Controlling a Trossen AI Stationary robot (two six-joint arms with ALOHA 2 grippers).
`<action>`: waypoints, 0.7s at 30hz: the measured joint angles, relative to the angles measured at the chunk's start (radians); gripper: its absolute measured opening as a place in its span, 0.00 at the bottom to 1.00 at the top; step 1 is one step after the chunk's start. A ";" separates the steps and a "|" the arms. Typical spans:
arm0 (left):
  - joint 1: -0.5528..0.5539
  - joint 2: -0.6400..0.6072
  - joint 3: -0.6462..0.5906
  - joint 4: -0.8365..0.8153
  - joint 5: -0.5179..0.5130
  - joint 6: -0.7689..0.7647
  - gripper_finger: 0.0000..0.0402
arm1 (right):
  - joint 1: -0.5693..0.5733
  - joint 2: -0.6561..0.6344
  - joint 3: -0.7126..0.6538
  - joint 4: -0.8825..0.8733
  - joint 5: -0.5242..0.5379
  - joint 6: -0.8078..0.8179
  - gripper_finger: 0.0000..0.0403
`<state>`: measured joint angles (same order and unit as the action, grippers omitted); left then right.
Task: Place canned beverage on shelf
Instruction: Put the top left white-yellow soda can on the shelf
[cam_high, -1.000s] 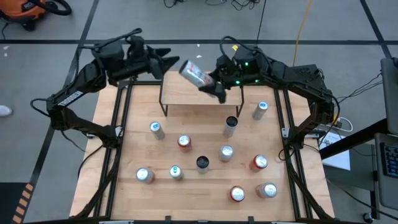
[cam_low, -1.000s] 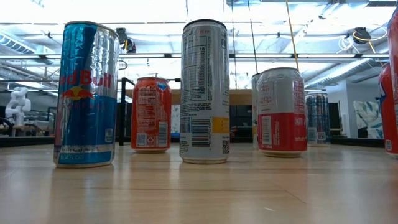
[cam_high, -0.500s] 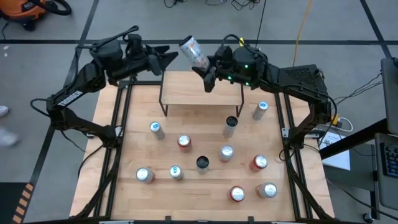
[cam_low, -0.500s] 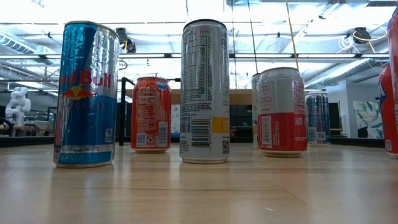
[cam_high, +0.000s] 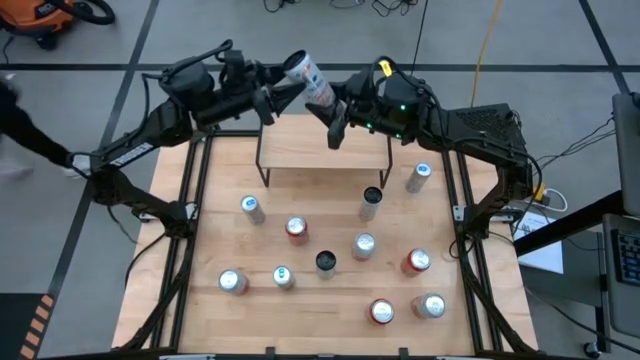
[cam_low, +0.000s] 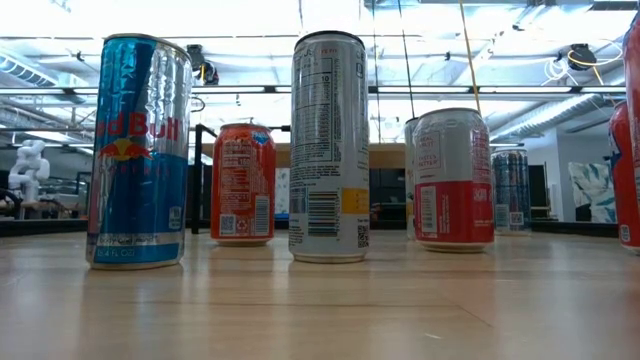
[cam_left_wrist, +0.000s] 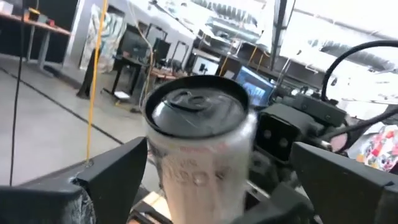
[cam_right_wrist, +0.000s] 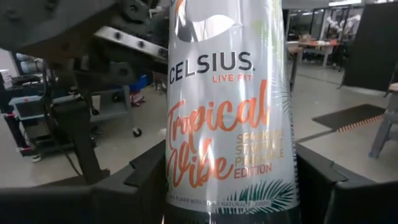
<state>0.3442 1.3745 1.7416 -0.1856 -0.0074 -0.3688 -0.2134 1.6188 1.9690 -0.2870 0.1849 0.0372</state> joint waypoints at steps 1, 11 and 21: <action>0.000 0.006 0.000 0.014 0.001 0.011 1.00 | 0.000 0.000 0.000 0.004 -0.001 -0.010 0.56; -0.004 0.058 0.000 0.083 0.005 0.011 0.94 | 0.000 0.000 0.000 0.028 0.002 -0.055 0.56; -0.005 0.060 0.000 0.103 0.018 0.014 0.69 | 0.000 0.000 0.000 0.025 0.001 -0.083 0.56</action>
<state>0.3389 1.4345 1.7416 -0.0830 0.0107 -0.3551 -0.2138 1.6186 1.9694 -0.2617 0.1860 -0.0460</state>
